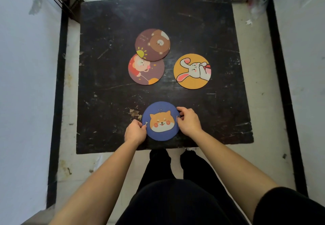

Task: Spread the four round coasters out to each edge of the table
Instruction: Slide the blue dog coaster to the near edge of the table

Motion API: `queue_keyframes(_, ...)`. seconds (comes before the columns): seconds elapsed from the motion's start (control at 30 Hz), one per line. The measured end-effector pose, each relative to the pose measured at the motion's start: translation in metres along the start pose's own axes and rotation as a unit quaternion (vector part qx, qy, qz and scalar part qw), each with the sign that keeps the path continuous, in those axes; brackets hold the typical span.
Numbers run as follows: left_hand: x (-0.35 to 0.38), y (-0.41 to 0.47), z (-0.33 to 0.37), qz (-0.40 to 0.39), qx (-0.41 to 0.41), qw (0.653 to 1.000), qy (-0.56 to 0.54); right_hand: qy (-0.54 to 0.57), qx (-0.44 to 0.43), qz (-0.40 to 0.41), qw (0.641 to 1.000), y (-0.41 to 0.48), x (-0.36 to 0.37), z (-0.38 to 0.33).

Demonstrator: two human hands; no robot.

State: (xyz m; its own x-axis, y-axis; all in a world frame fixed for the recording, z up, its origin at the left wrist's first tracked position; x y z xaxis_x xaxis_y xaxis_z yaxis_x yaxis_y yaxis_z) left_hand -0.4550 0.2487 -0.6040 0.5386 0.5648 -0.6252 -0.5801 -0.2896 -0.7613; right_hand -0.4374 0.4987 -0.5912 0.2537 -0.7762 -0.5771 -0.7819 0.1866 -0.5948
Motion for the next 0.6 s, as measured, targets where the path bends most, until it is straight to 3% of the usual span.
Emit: queue_keyframes(0.6, -0.001, -0.003, -0.007, 0.002, 0.007, 1.000, 0.026, -0.049, -0.046, -0.024, 0.997, -0.013, 0.023, 0.013)
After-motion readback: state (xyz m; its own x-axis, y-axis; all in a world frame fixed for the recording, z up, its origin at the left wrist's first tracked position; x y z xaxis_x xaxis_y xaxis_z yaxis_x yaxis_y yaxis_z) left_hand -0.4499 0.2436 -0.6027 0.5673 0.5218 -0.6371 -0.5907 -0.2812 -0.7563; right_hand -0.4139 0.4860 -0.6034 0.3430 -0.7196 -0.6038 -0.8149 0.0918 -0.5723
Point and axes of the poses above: each hand's wrist, its own y-axis towards the middle knuckle, its own x-axis out of the palm, z = x × y, the point moved 8 cm from there along y, towards the middle knuckle, and after that the axes turned 4 degrees about -x, right-handed, at the moved point
